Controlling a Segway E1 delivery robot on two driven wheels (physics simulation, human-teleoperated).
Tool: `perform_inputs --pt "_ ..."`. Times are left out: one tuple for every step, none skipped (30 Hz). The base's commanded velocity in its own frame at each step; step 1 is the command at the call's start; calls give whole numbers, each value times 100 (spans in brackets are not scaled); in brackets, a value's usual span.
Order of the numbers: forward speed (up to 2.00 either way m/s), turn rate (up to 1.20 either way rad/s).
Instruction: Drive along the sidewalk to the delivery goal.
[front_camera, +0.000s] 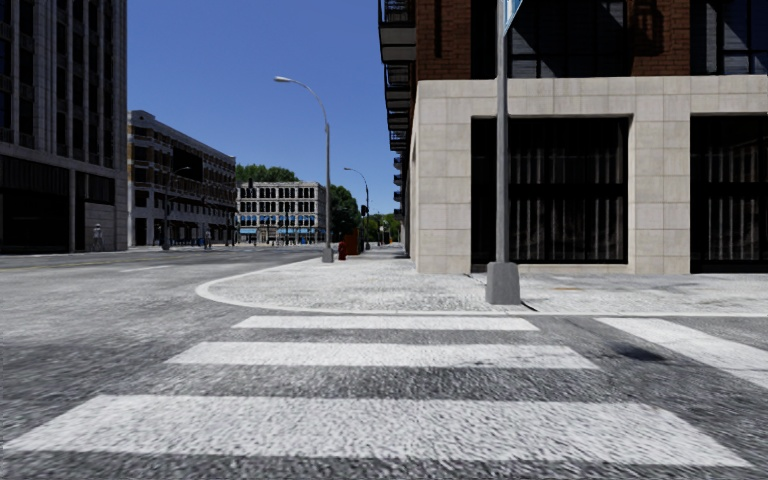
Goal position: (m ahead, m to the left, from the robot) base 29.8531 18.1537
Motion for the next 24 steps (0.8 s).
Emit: perform_inputs --pt "200 0" --pt "200 0" --pt "200 0" --pt "200 0" --pt "200 0" --pt "200 0" --pt "200 0" --pt "200 0" --pt "200 0" --pt "200 0" --pt "200 0" --pt "200 0" --pt "200 0" --pt "200 0" --pt "200 0" --pt "200 0" --pt "200 0" --pt "200 0" --pt "200 0" --pt "200 0" --pt "200 0" --pt "200 0" --pt "200 0" --pt "200 0"
